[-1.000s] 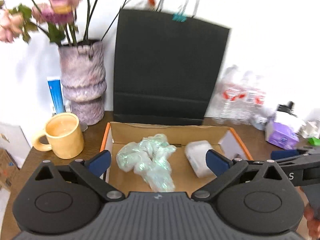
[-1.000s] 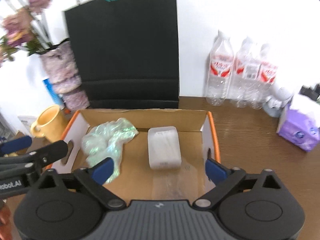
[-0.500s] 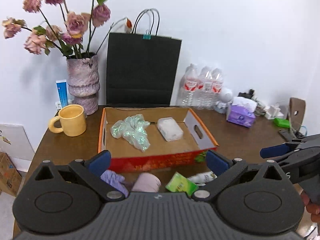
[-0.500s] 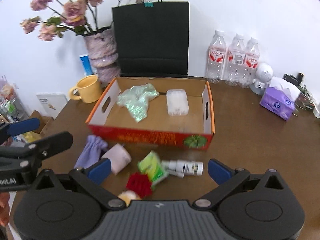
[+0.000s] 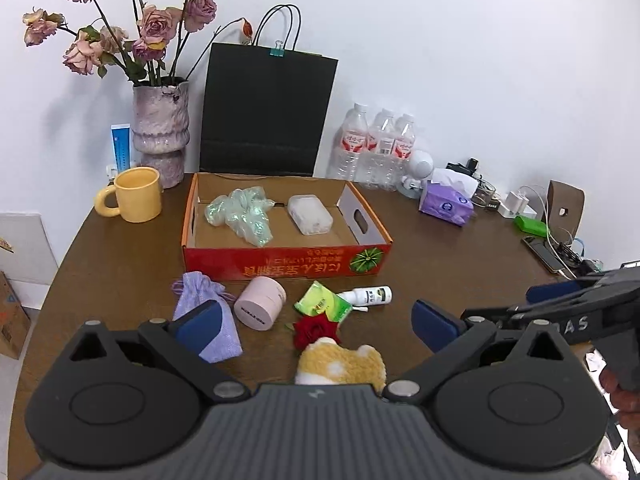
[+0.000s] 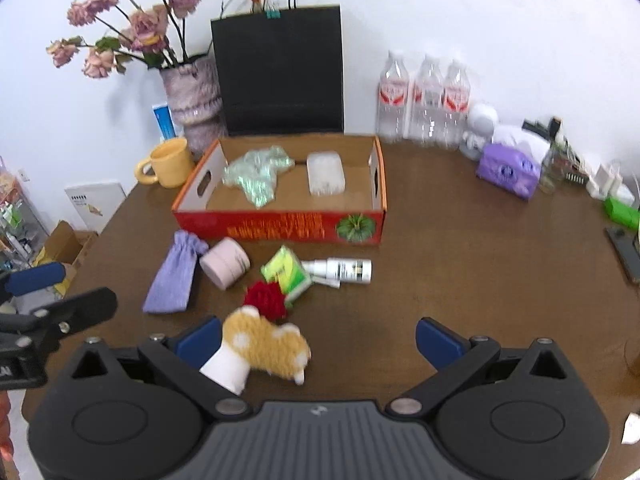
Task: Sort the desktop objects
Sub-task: 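Grasp the purple pouch with the left tool while the right tool grasps the plush toy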
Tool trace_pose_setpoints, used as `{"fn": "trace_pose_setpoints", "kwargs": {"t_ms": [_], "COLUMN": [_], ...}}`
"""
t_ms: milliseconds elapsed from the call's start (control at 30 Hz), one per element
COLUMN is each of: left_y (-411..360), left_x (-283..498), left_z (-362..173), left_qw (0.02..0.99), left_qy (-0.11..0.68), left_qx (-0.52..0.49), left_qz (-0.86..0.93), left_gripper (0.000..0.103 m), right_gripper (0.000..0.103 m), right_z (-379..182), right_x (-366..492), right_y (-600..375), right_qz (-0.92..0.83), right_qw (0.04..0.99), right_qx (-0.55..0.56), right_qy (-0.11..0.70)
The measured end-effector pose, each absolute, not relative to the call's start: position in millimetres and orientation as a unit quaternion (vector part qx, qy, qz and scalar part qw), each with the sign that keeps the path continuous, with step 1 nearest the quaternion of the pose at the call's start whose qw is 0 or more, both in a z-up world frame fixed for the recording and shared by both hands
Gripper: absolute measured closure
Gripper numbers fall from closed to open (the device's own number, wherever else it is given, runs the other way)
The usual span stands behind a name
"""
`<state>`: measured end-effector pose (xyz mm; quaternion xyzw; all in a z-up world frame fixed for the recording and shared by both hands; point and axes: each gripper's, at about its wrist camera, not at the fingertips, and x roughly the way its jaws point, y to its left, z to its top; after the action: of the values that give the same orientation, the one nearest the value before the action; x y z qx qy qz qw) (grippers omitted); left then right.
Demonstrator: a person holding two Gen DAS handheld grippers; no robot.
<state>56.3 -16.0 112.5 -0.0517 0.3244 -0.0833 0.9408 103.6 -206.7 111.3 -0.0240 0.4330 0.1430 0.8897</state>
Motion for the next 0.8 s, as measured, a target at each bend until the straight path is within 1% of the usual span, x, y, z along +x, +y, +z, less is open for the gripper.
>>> {"fn": "trace_pose_setpoints", "kwargs": {"t_ms": [800], "left_y": [-8.8], "left_x": [30.8], "left_z": [92.0], "left_qw": [0.934], "left_qy": [0.346], "left_qx": [-0.062], "left_qz": [-0.072], "left_gripper": [0.000], "right_gripper": [0.000], "right_z": [96.4], "right_x": [61.6], "right_y": [-201.3], "right_qz": [0.170], "right_qw": [0.876], "right_qx": [-0.031], "right_qy": [0.449]}}
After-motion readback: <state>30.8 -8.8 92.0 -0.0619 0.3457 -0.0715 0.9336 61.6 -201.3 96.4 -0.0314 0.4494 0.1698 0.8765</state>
